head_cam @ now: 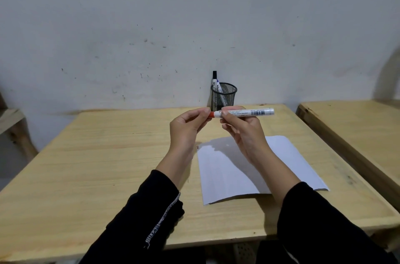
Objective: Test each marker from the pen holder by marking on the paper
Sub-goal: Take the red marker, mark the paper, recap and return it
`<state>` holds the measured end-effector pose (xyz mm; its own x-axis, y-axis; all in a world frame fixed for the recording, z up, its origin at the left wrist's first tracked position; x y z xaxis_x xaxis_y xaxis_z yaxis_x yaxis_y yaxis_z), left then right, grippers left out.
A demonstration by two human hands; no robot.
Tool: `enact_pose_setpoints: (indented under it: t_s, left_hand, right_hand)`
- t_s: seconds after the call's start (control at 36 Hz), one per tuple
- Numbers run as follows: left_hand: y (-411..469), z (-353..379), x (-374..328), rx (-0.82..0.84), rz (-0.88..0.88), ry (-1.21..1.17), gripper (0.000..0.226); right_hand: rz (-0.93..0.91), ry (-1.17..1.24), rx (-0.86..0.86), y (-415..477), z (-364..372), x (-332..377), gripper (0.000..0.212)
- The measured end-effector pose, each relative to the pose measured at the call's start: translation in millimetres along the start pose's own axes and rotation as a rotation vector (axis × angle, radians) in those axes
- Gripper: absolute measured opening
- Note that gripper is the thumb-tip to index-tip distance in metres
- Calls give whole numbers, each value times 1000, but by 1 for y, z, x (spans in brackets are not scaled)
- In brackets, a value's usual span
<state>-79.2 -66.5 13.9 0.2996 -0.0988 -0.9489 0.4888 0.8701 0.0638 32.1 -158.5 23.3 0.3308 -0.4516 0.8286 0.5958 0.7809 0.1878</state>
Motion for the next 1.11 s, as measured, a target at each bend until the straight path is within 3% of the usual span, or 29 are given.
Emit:
enact_pose_setpoints:
  t_s: [0.11,0.17,0.42,0.61,0.78,0.94,1.11]
  left_hand:
    - [10,-4,-16,-34,24,-42,4]
    - [16,-5,-22,-27,15,-58,4]
    - [44,25,-59,11,105,79,11]
    - [61,72,-82,93,313,406,11]
    - [75,105,-87,178,439,548,12]
    - [97,112,-73,275,474,736,28]
    - [134,87,-42,215,460,955,43]
  right_hand:
    - [-53,127,-85,7,-12,24,11]
    - [-93,66,-79,11,-18,39,11]
    - [-186,-789,67,28,-17,73,13]
    - [-152,-1045,160,46,-5,71,14]
    - [-151,-1032,144,74,-9,67,12]
    - [-134,-1040,130,106,-18,67,12]
    - [-199,-1007,65,148,-28,67,14]
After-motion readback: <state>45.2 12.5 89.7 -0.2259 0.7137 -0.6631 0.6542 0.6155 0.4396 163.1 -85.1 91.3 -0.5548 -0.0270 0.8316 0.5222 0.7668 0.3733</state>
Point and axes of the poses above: each hand's wrist, its own y-axis towards the middle knuckle, its own z-axis out of the palm, x = y × z, the point moved 8 cm from there along y, towards the middle knuckle, and after that the axes turned 9 degrees about y, right-handed, at the moved point
